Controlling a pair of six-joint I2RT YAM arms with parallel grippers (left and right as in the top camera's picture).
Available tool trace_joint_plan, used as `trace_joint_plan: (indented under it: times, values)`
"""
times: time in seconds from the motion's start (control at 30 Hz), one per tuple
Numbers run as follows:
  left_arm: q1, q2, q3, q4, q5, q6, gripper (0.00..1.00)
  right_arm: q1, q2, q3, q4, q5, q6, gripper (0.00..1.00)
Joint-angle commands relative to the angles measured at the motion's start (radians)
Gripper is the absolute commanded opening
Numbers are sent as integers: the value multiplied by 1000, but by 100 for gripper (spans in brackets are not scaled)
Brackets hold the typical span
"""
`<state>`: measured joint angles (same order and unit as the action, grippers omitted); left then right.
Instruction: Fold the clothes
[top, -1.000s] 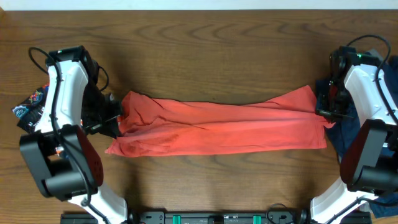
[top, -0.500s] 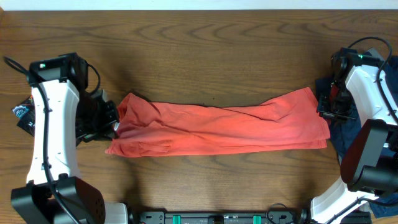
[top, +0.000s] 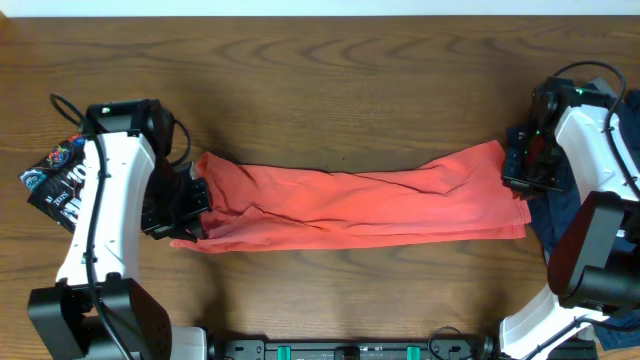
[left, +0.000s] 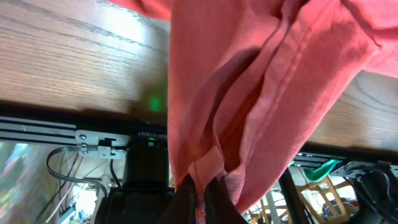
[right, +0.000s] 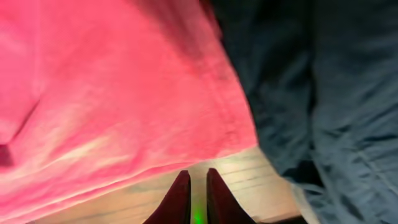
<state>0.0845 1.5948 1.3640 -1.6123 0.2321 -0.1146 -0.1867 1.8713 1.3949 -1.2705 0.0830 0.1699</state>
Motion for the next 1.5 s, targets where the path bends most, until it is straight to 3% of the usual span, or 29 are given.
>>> trace_joint_plan:
  times: [0.0,0.07,0.1,0.13,0.37,0.57,1.13,1.2,1.27,1.37,1.47]
  values:
    - [-24,-27,-3,-78,-23,-18,6,-6,2,-40,0,-46,-29,9]
    - [-24,-29,-3,-77,-55,-23,6,-7,2,-67,22,-46,-26,15]
    - [-23,-29,-3,-74,-71,-39,6,-7,2,-84,46,-44,-16,27]
    - [-22,-29,-3,-71,-77,-41,6,-6,2,-95,66,-38,-6,30]
    - [-22,-29,-3,-42,-77,-40,6,-9,2,-130,201,97,98,29]
    - [-23,-29,-3,-35,-77,-40,6,-59,2,-131,208,110,115,31]
    - [-23,-29,-3,-31,-77,-40,6,-115,3,-240,274,-65,42,30]
    - [-23,-29,-3,-31,-77,-40,6,-115,3,-241,277,-64,42,21]
    - [-23,-29,-3,-31,-77,-40,6,-115,3,-241,282,-56,43,2]
    - [-23,-29,-3,-31,-77,-40,6,-115,3,-235,287,-6,63,1]
    - [-23,-29,-3,-28,-77,-40,6,-117,3,-212,284,54,92,8]
